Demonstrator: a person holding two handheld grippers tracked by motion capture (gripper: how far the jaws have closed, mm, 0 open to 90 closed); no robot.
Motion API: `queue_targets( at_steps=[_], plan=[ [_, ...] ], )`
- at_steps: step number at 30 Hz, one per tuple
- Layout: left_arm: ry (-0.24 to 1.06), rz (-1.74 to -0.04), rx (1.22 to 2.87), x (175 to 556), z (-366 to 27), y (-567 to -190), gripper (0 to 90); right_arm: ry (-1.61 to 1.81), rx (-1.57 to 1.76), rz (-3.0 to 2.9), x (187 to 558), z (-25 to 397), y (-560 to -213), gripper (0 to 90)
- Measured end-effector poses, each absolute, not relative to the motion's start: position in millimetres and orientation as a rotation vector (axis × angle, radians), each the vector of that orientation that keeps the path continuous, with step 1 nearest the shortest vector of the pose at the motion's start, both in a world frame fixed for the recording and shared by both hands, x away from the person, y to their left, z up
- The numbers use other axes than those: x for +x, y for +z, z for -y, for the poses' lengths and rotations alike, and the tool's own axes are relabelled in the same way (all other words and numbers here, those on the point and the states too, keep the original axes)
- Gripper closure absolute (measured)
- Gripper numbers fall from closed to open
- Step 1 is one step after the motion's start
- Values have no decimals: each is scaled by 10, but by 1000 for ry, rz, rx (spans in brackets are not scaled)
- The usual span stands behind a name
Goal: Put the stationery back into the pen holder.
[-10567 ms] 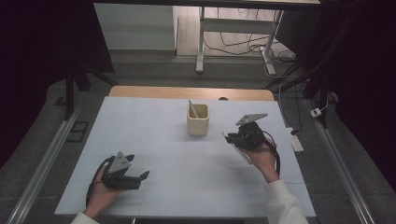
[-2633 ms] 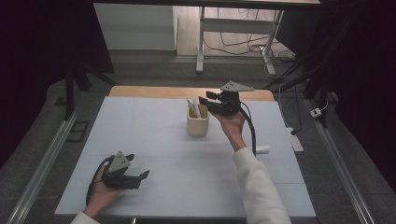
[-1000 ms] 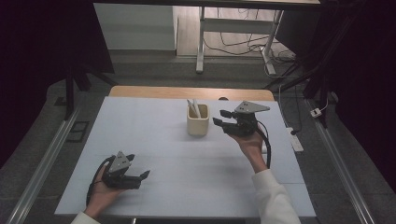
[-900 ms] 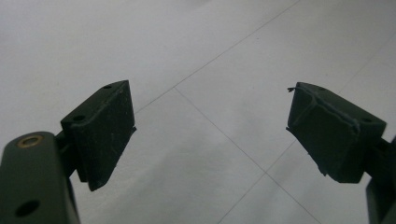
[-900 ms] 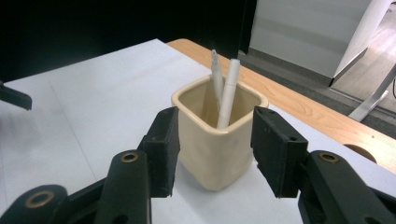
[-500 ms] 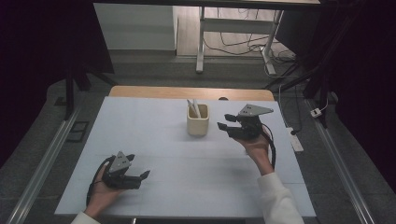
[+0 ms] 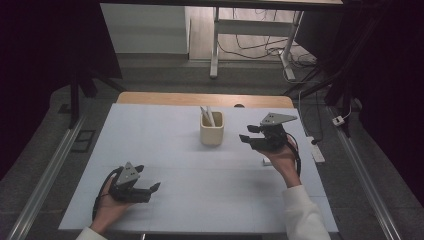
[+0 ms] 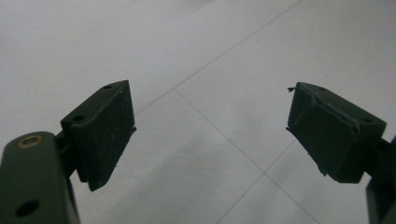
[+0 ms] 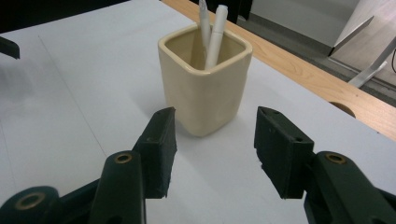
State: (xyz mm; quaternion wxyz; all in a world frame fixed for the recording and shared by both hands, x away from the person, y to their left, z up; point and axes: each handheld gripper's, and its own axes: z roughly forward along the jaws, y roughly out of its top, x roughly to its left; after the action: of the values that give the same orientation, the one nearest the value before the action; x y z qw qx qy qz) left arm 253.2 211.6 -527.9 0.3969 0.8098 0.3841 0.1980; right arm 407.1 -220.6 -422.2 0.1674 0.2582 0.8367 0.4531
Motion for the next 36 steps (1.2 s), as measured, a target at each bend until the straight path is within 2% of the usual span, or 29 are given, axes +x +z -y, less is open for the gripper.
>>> queue_targets(
  at_steps=[36],
  plan=[
    [499, -973, 2052, 2529, -2119, -5276, 151, 1098, 806, -2470, 4088, 2765, -4266, 453]
  ],
)
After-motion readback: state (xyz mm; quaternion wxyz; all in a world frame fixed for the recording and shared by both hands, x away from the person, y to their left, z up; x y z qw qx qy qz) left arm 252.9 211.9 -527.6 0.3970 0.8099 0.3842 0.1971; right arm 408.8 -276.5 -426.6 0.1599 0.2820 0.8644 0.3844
